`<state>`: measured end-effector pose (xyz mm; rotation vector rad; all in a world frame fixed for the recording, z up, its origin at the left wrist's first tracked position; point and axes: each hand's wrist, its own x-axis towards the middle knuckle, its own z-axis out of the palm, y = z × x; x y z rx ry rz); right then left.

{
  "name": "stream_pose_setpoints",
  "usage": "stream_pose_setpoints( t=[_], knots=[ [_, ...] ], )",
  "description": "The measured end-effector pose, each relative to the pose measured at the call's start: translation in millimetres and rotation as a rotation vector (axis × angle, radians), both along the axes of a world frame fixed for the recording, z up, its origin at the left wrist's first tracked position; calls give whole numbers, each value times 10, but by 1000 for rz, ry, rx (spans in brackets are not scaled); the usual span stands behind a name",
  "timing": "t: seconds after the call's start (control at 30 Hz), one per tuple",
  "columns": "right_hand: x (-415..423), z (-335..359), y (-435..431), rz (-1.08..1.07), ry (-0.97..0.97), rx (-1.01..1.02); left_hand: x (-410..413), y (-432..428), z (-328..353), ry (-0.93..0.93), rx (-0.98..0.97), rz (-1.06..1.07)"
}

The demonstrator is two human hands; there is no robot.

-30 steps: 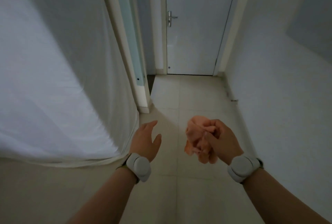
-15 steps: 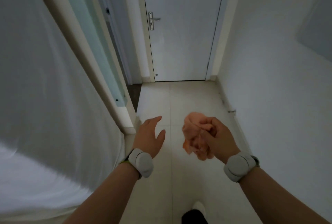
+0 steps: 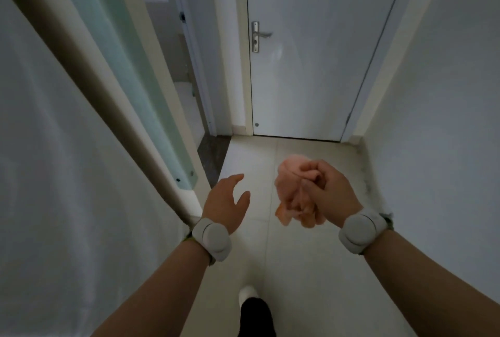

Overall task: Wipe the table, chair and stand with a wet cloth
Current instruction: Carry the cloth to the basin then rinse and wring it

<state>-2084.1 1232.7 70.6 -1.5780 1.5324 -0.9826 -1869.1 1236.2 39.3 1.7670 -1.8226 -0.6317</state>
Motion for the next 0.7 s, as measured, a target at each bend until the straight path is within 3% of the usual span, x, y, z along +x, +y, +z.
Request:
stream_pose_setpoints(
  t=[0.2,0.5,0.7],
  knots=[
    [195,20,-1562,55,-11,-71,154,-1468,-65,27,-1,13],
    [333,26,-3187,72,-47,-100,206,-3202,117,-8,7,-4],
    [452,38,-4731,185,-31,-125,345,-4581,266,47,-78,177]
  ],
)
